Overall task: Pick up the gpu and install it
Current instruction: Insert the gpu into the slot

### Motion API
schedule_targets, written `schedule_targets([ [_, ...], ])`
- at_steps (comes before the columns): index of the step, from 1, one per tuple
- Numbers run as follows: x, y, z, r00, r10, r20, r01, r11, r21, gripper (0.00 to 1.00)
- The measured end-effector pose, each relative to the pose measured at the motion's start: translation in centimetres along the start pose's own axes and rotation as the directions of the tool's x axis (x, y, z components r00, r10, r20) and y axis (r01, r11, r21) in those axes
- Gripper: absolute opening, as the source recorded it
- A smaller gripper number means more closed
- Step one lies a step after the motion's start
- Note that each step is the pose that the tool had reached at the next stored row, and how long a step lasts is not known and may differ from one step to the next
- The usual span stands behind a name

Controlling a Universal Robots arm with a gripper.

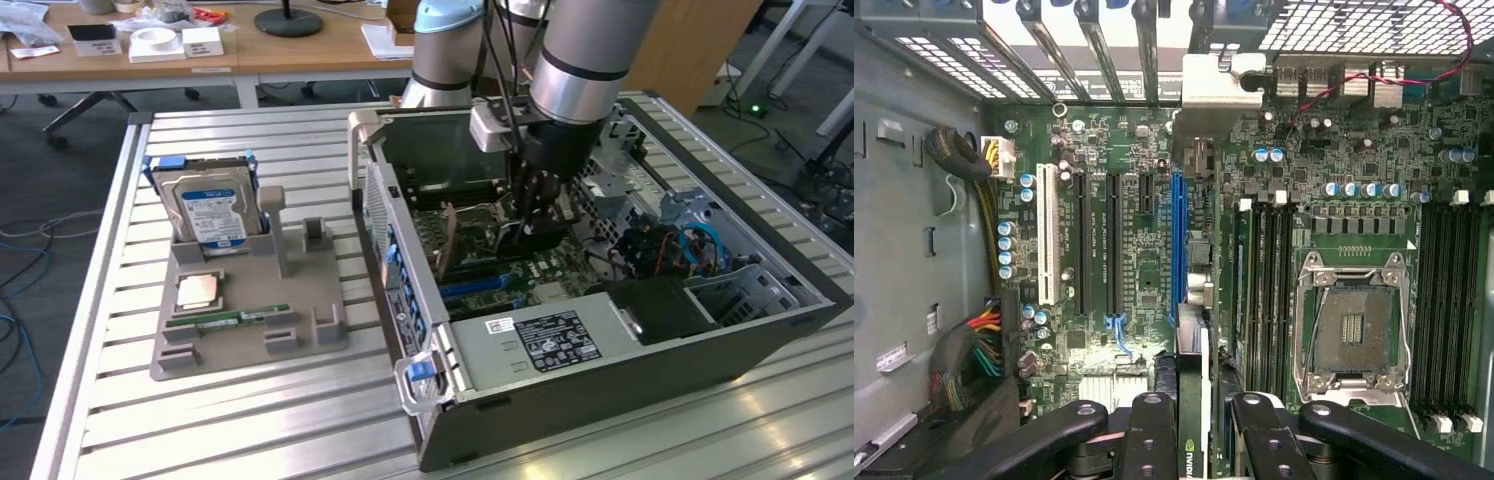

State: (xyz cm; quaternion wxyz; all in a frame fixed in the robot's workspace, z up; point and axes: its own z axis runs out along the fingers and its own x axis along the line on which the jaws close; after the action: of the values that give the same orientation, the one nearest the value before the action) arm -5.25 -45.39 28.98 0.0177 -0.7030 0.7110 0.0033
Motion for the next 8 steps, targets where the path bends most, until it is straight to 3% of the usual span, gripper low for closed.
schedule_targets([
  [8,0.36,0.05,0.2,1.0,0.0,-0.0001,0.0,1.0,0.0,0.26],
])
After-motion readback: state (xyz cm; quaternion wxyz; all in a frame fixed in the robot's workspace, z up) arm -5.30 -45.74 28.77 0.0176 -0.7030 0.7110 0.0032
